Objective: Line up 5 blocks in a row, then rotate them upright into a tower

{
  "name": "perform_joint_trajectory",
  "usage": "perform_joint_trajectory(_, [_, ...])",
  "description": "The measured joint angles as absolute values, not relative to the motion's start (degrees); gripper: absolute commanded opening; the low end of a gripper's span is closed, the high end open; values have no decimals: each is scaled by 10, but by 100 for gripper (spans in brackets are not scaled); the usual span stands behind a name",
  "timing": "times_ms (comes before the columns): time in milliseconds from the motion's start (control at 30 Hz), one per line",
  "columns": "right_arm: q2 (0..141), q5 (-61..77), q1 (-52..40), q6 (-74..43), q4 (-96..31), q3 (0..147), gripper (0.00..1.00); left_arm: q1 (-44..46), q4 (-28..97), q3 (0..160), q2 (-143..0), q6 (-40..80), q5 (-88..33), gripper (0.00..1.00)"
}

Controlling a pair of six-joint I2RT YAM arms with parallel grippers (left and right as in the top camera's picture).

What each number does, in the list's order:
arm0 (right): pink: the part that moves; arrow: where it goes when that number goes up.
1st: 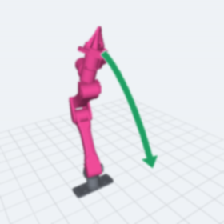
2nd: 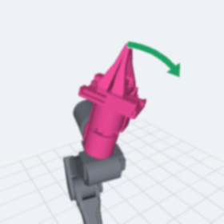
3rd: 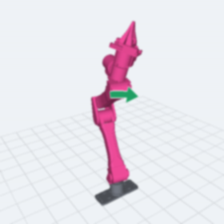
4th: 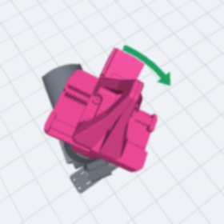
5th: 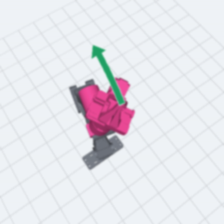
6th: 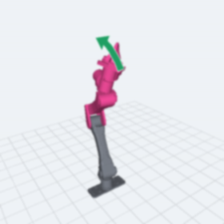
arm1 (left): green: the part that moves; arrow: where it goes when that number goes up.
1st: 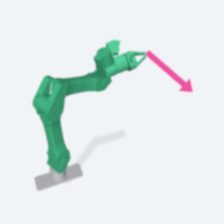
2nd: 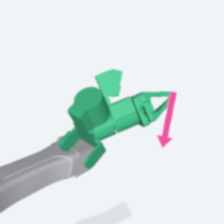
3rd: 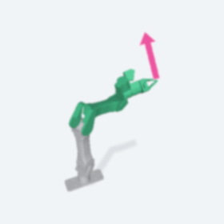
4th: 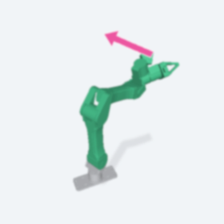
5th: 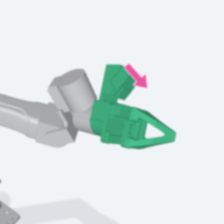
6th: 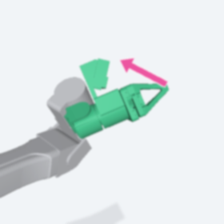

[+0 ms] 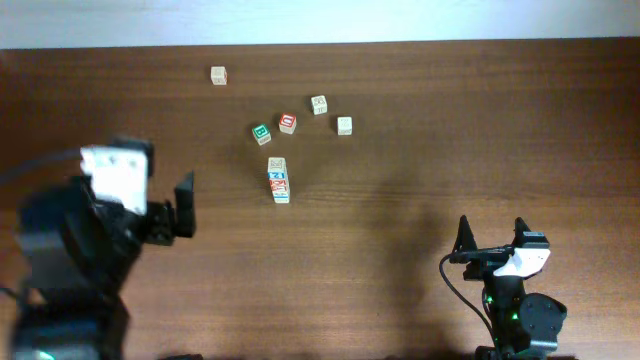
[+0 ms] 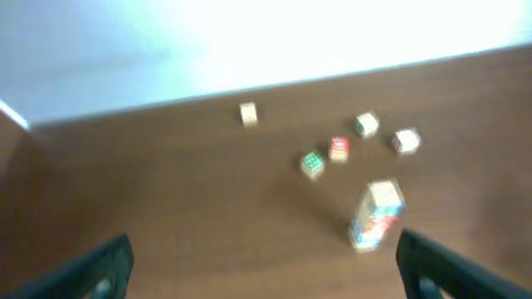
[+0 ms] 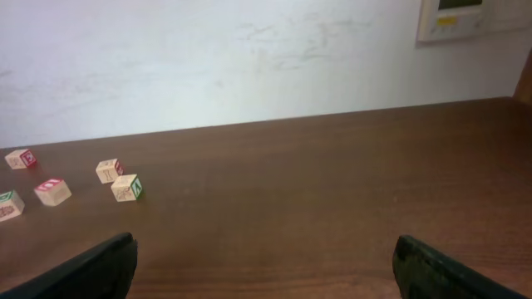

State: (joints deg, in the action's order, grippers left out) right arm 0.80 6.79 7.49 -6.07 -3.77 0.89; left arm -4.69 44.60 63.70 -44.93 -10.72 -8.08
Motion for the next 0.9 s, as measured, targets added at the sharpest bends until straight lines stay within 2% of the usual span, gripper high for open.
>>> perform_joint_trajectory(300, [8,68,75,-61,-37,8,98,-47,123,208,-182,-157,-40,99])
perform_joint_trajectory(567, [8,68,75,-61,-38,8,98,-43,70,27,-40,-170,-14,99])
perform_joint_trajectory(900, [8,68,75,-61,-38,8,98,-23,49,13,-7,-170,1,99])
